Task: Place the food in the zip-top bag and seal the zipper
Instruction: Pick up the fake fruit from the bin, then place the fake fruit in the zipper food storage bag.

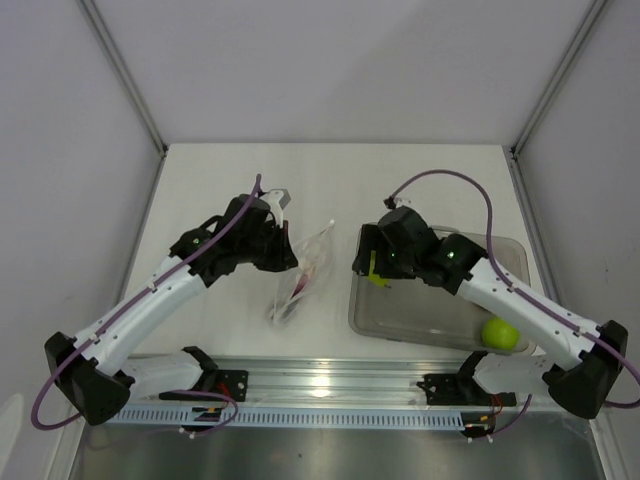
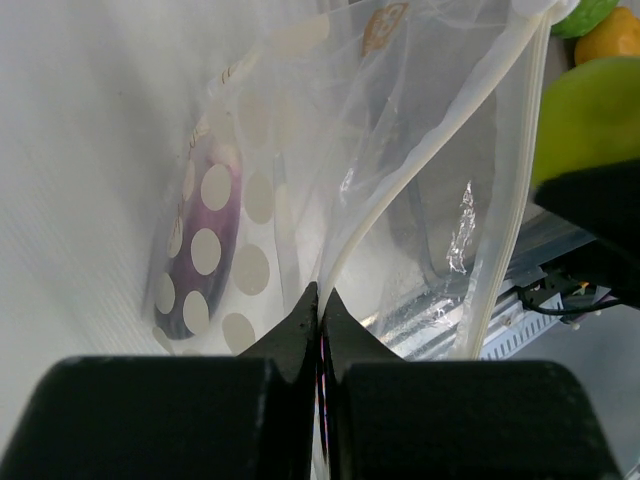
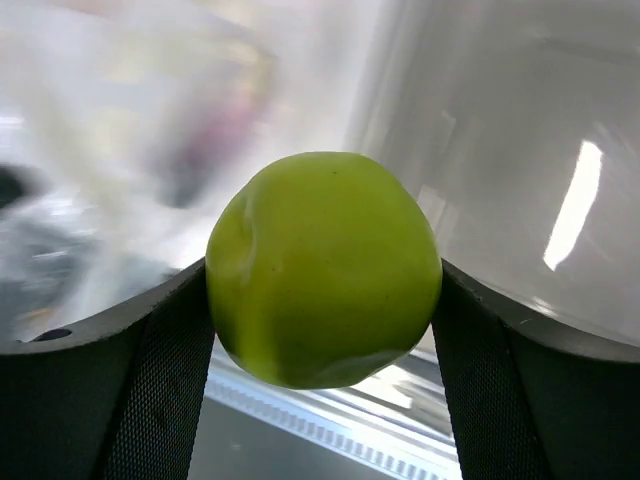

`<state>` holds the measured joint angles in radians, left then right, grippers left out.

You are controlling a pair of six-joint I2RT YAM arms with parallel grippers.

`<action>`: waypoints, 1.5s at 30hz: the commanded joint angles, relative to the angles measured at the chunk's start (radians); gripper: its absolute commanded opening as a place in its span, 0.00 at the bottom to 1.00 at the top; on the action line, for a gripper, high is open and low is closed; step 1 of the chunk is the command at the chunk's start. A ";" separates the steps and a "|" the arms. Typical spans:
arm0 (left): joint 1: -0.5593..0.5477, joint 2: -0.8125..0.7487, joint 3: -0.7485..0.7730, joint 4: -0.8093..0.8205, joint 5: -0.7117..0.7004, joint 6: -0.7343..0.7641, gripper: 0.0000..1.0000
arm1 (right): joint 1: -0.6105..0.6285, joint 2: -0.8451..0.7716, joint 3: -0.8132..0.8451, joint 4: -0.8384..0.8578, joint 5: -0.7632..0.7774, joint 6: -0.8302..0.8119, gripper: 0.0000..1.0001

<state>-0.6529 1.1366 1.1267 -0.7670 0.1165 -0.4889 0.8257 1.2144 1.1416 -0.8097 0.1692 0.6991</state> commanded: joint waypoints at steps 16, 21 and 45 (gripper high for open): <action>0.004 -0.005 -0.015 0.038 0.048 -0.008 0.01 | 0.170 0.165 0.270 0.492 -0.079 -0.064 0.15; 0.006 -0.011 -0.016 0.038 0.052 -0.011 0.01 | 0.230 0.149 0.173 0.596 0.010 -0.075 0.15; 0.006 -0.031 -0.039 0.037 0.029 -0.020 0.01 | 0.247 0.125 0.041 0.528 0.133 -0.078 0.90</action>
<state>-0.6445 1.1362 1.0935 -0.7425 0.1425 -0.4980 1.0706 1.3281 1.0981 -0.2432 0.2512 0.6464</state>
